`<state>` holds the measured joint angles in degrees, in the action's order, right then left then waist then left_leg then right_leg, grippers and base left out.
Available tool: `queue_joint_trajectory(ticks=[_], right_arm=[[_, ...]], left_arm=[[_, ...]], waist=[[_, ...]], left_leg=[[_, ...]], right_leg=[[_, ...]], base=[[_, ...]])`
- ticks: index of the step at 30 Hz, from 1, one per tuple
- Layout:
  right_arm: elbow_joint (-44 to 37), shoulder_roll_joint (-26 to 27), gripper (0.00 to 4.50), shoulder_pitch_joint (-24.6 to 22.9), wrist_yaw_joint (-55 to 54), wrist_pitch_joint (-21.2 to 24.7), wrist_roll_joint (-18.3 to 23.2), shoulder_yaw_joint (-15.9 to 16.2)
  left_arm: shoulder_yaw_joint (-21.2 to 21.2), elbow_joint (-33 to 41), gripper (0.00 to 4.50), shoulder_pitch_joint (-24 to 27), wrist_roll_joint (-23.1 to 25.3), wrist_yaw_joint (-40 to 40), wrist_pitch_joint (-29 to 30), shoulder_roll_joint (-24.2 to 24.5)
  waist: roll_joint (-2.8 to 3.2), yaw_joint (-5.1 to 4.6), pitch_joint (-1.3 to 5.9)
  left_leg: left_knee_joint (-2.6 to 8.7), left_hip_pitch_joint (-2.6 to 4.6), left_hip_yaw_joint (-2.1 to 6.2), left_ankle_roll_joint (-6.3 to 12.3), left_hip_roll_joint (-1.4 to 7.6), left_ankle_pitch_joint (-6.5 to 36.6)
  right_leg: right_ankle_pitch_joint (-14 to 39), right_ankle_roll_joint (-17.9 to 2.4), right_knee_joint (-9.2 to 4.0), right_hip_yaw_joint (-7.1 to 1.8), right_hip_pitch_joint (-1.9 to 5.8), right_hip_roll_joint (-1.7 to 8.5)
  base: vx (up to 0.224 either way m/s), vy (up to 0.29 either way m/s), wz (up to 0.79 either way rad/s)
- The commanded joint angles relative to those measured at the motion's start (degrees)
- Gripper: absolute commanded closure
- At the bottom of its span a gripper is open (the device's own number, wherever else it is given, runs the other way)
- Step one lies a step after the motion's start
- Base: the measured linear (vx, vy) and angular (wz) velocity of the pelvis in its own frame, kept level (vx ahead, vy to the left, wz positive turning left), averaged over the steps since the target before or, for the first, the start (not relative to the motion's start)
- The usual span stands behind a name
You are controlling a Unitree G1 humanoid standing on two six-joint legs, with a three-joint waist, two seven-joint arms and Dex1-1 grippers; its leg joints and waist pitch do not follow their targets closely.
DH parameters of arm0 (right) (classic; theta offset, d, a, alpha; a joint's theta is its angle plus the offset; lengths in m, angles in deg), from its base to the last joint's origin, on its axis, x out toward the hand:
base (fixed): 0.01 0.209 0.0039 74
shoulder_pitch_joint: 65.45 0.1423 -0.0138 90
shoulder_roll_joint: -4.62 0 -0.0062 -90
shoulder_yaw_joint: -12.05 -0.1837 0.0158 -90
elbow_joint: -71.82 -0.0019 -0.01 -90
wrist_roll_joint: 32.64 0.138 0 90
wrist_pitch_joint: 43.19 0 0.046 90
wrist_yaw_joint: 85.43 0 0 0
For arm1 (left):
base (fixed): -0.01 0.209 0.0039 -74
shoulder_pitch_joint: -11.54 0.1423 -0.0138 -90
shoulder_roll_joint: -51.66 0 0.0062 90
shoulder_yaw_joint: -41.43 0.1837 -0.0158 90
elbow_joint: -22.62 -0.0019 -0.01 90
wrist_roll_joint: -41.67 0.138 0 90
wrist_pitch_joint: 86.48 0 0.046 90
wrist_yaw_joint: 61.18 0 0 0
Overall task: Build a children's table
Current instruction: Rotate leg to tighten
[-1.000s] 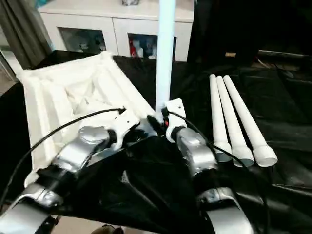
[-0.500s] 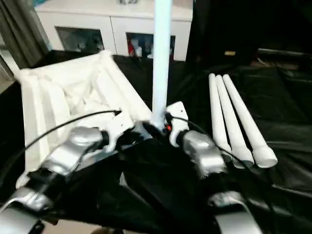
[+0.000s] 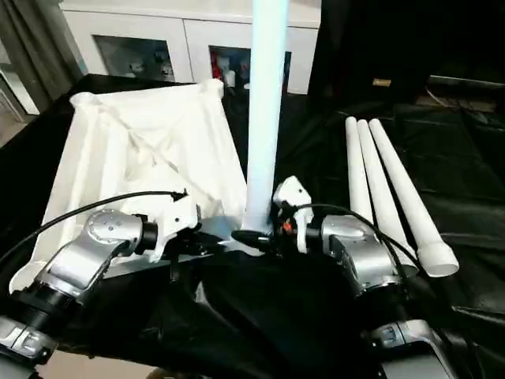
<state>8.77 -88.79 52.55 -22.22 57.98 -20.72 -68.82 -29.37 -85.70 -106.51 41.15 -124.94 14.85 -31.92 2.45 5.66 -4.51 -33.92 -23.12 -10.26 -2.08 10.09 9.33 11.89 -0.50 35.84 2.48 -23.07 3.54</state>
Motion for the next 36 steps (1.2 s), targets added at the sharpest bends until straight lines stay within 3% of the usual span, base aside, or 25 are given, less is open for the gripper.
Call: queue_joint_trajectory(ticks=[1, 8, 11, 13, 16, 19, 21, 23, 25, 28, 32, 36], right_arm=[[-1.41, -1.22, 1.40, -0.22, 0.28, 0.73, 0.75, -0.57], [-0.64, 1.00, 1.64, -1.01, -3.62, 1.20, -0.82, -0.42], [1.97, 2.49, 1.64, -0.35, -8.98, 0.53, -2.38, -1.12], [8.39, 6.29, 1.65, 1.34, -21.27, -0.17, -4.96, -2.92], [13.29, 10.46, 1.65, 3.16, -30.87, -0.19, -4.97, -5.13], [16.59, 14.82, 1.65, 5.27, -38.27, -0.52, -4.61, -6.55], [17.74, 17.04, 1.65, 6.48, -40.20, -1.51, -4.83, -6.30], [18.84, 18.03, 1.65, 7.48, -40.68, -3.62, -5.84, -5.67], [19.54, 18.83, 1.09, 8.14, -39.17, -5.24, -5.42, -5.92], [18.21, 18.42, 0.74, 8.11, -34.16, -5.42, -4.02, -5.96], [14.24, 14.72, 0.47, 6.44, -24.41, -3.44, -3.67, -2.78], [9.01, 9.26, 0.47, 4.03, -13.70, -2.75, -2.53, -0.58]], left_arm=[[0.75, 1.53, 4.50, 0.44, -2.09, -2.01, -1.04, 0.43], [-0.25, -0.40, 4.50, -0.69, -0.21, 1.54, -0.45, -0.82], [-0.72, -1.77, 4.50, -1.45, 0.61, 4.26, -0.06, -2.01], [-1.80, -5.45, 4.50, -3.85, 1.94, 10.99, 1.69, -5.60], [-2.10, -9.53, 4.50, -6.81, 3.78, 17.63, 3.15, -9.27], [-2.58, -12.97, 4.50, -9.75, 4.69, 23.51, 4.42, -13.24], [-2.23, -13.74, 4.50, -10.65, 4.83, 24.56, 4.40, -14.81], [-1.72, -14.13, 4.50, -10.95, 5.12, 24.22, 3.73, -15.41], [-1.37, -14.42, 4.50, -11.06, 5.49, 23.74, 3.00, -15.63], [-1.05, -13.42, 4.50, -10.14, 5.02, 21.41, 1.72, -14.50], [-0.39, -10.99, 4.50, -8.04, 3.95, 16.68, -0.08, -11.87], [0.09, -7.60, 4.50, -5.37, 2.42, 10.55, -1.51, -8.71]], waist=[[-0.59, 0.00, 4.31], [-0.64, -0.03, 4.45], [-0.71, -0.24, 4.32], [-0.60, -0.86, 3.93], [-0.96, -1.12, 3.80], [-0.69, -1.17, 3.62], [-0.69, -1.04, 3.72], [-0.71, -0.99, 3.77], [-0.71, -0.94, 3.79], [-0.79, -0.82, 3.73], [-0.94, -0.65, 3.88], [-0.95, -0.59, 4.20]], left_leg=[[3.59, 1.56, 0.96, 3.79, 3.25, 10.09], [3.39, 1.42, 0.94, 4.38, 3.12, 8.07], [3.53, 1.57, 0.97, 3.56, 3.09, 9.54], [3.82, 1.84, 0.98, 1.66, 2.89, 12.35], [4.10, 1.94, 1.19, 0.06, 2.89, 14.48], [4.28, 2.29, 1.37, -0.87, 2.74, 16.94], [4.38, 2.13, 1.42, -0.66, 2.86, 16.69], [4.43, 1.99, 1.41, -0.40, 2.89, 16.55], [4.35, 1.95, 1.34, 0.07, 2.88, 16.31], [4.42, 1.83, 1.36, 0.82, 2.90, 16.29], [4.33, 1.59, 1.34, 1.96, 3.01, 14.38], [3.93, 1.26, 1.18, 3.89, 3.02, 9.97]], right_leg=[[6.96, -14.69, -4.25, -2.43, 2.66, 4.72], [3.91, -15.06, -3.94, -2.41, 2.62, 4.66], [7.02, -14.58, -4.28, -2.45, 2.57, 4.75], [12.12, -14.20, -4.86, -2.49, 2.15, 4.78], [17.70, -12.00, -5.47, -2.56, 2.25, 4.99], [21.97, -10.67, -5.97, -2.57, 1.97, 5.07], [20.60, -10.33, -5.98, -2.65, 2.02, 5.09], [19.26, -10.37, -5.85, -2.66, 2.02, 5.06], [18.01, -10.74, -5.82, -2.72, 2.02, 5.16], [17.78, -10.75, -5.80, -2.72, 2.14, 5.14], [15.09, -10.91, -5.51, -2.66, 2.52, 5.09], [8.09, -12.69, -4.69, -2.52, 2.75, 4.90]], base=[[0.000, 0.000, 0.00], [0.000, 0.000, 0.00], [0.000, 0.000, 0.00], [0.000, 0.000, 0.00], [-0.019, 0.000, -0.01], [0.000, 0.000, 0.00], [0.000, 0.000, 0.00], [0.000, 0.000, 0.00], [0.000, 0.000, 0.00], [0.000, 0.000, 0.00], [0.000, 0.000, 0.00], [0.000, 0.000, 0.00]])
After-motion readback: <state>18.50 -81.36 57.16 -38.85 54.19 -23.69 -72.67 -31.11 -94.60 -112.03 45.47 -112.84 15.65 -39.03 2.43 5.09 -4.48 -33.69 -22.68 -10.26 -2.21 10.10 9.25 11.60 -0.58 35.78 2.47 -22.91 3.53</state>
